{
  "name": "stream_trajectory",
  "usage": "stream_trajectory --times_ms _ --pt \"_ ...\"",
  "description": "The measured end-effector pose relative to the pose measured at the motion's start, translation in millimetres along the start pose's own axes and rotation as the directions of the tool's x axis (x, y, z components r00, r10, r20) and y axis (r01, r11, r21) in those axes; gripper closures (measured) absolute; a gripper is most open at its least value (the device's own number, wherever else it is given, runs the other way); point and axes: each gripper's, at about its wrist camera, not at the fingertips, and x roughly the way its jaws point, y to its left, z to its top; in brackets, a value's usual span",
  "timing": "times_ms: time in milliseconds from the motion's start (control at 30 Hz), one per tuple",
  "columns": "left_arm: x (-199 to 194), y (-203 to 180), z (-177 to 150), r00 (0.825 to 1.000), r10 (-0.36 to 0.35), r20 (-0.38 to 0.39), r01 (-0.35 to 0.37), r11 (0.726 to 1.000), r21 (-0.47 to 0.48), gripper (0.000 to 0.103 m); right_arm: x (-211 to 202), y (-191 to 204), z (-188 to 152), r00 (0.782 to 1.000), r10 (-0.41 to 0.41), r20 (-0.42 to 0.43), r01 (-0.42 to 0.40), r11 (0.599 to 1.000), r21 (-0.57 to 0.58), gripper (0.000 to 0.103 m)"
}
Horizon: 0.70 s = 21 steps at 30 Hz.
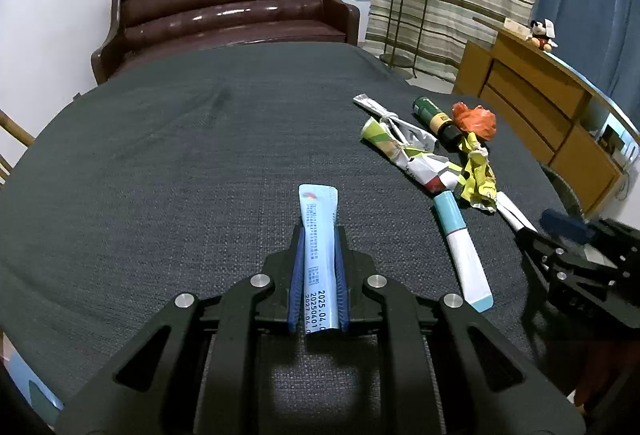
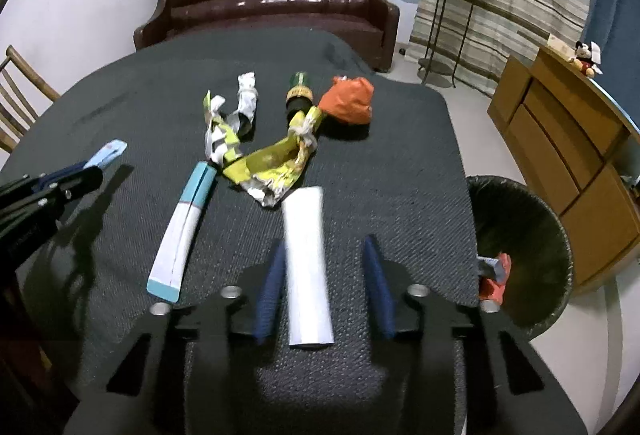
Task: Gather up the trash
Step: 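Grasp the light blue toothpaste tube with the left tool while the right tool grasps the white tube, then carry both tubes over the black bin and open both tools to drop them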
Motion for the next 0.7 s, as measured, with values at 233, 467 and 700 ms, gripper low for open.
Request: stream_trajectory --times_ms 233,467,700 --pt "-3 0 -1 1.0 -0.028 0.005 0.028 1.0 -0.003 0.089 -6 5 -5 1.0 0.017 0.012 -0.017 1.0 -0.014 0.084" --pt "-9 -18 6 0.997 -0.073 0.033 0.072 0.997 0.007 0.089 -24 -10 -6 0.998 0.001 0.07 -0.003 1.0 0.03 0.084" --pt "-12 -58 21 0.987 -0.142 0.071 0.139 0.989 0.052 0.089 -44 -50 1 0.986 -0.069 0.151 0.054 0.993 0.101 0.084"
